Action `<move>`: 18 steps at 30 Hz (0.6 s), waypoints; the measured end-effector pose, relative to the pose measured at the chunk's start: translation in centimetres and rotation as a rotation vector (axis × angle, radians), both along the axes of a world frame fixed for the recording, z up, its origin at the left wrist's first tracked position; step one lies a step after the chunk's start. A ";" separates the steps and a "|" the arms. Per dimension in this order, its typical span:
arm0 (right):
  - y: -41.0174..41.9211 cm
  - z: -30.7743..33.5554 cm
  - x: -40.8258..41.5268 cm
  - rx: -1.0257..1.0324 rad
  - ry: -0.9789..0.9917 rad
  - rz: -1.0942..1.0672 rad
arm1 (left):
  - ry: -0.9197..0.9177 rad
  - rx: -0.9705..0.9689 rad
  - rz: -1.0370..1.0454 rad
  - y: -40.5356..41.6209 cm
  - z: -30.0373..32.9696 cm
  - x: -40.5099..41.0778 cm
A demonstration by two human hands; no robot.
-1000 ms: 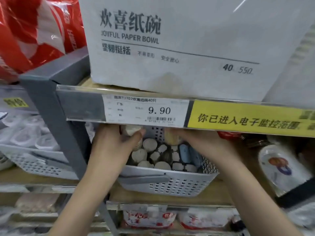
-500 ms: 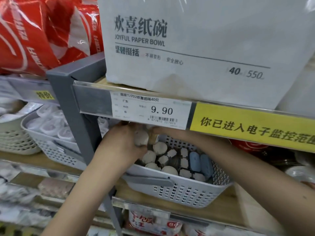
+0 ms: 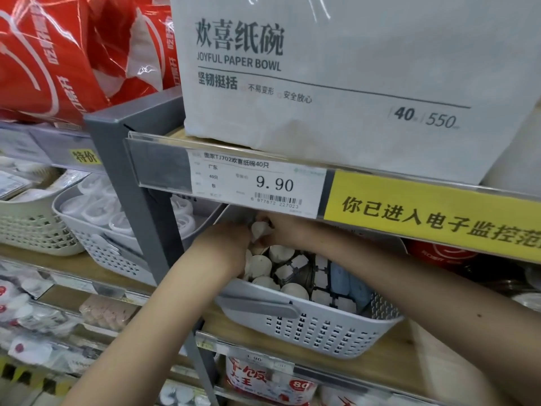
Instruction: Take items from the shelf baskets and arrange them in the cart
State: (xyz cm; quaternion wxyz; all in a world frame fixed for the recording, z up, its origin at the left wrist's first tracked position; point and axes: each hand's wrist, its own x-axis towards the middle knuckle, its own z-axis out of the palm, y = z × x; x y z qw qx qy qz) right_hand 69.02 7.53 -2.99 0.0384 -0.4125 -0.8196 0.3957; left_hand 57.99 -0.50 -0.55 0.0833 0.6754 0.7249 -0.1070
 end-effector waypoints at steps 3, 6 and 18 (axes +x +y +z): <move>0.4 -0.2 0.1 -0.003 -0.002 -0.007 | -0.046 -0.095 -0.010 0.5 -0.4 0.1; 0.5 -0.6 -0.2 0.042 -0.084 -0.023 | -0.044 -0.128 -0.026 0.7 -0.8 0.3; 0.8 -1.4 0.4 0.327 -0.265 0.207 | 0.019 -0.162 -0.102 1.1 -1.7 0.1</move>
